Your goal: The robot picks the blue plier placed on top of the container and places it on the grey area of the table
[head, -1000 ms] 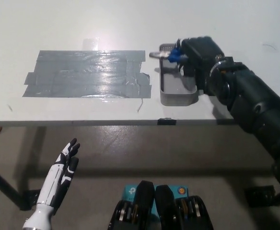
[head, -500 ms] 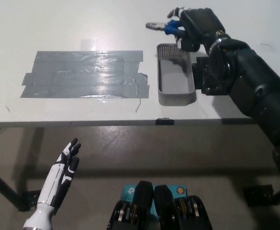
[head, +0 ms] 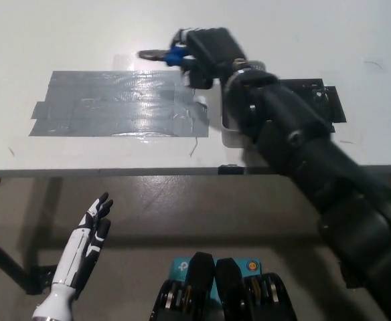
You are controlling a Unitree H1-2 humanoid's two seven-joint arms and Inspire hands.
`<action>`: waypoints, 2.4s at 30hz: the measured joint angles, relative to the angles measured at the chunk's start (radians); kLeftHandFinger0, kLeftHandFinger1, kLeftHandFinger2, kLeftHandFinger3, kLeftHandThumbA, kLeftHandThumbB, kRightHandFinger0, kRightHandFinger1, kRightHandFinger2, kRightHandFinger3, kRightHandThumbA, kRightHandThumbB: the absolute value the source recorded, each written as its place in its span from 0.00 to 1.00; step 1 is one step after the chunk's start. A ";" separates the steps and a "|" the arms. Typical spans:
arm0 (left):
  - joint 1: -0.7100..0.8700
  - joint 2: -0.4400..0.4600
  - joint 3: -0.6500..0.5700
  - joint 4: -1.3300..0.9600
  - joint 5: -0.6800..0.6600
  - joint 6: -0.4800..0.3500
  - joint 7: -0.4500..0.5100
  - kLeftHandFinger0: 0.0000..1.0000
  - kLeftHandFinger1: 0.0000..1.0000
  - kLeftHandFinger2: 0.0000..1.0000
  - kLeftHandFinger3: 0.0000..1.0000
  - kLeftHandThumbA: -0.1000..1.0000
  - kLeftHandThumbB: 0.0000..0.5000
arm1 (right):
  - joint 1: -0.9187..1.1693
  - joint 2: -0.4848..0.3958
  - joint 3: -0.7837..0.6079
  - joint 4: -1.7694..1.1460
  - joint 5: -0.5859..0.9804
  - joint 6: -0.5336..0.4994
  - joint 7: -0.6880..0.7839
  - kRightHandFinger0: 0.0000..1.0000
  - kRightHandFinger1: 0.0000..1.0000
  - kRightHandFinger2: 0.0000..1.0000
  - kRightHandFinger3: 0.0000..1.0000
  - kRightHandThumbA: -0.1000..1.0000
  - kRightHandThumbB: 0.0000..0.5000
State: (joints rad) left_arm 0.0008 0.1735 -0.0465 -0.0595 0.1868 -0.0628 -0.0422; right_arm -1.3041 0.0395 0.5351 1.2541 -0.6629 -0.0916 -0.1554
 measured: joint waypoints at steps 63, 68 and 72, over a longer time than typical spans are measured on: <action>-0.059 0.000 0.001 0.064 0.016 -0.003 -0.005 1.00 1.00 1.00 1.00 1.00 0.35 | 0.432 -0.264 -0.412 -1.096 0.302 0.231 0.345 1.00 1.00 1.00 1.00 1.00 0.71; -0.077 0.000 0.001 0.077 0.016 -0.003 -0.005 1.00 1.00 1.00 1.00 1.00 0.34 | 0.661 -0.263 -0.448 -1.269 0.359 0.259 0.346 1.00 1.00 1.00 1.00 1.00 0.70; -0.083 -0.001 0.002 0.078 0.016 -0.002 -0.005 1.00 1.00 1.00 1.00 1.00 0.35 | 0.816 -0.261 -0.474 -1.401 0.408 0.276 0.346 1.00 1.00 1.00 1.00 1.00 0.65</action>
State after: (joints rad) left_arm -0.0824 0.1726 -0.0446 0.0190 0.2025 -0.0653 -0.0473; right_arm -0.4885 -0.2215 0.0610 -0.1473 -0.2552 0.1842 0.1902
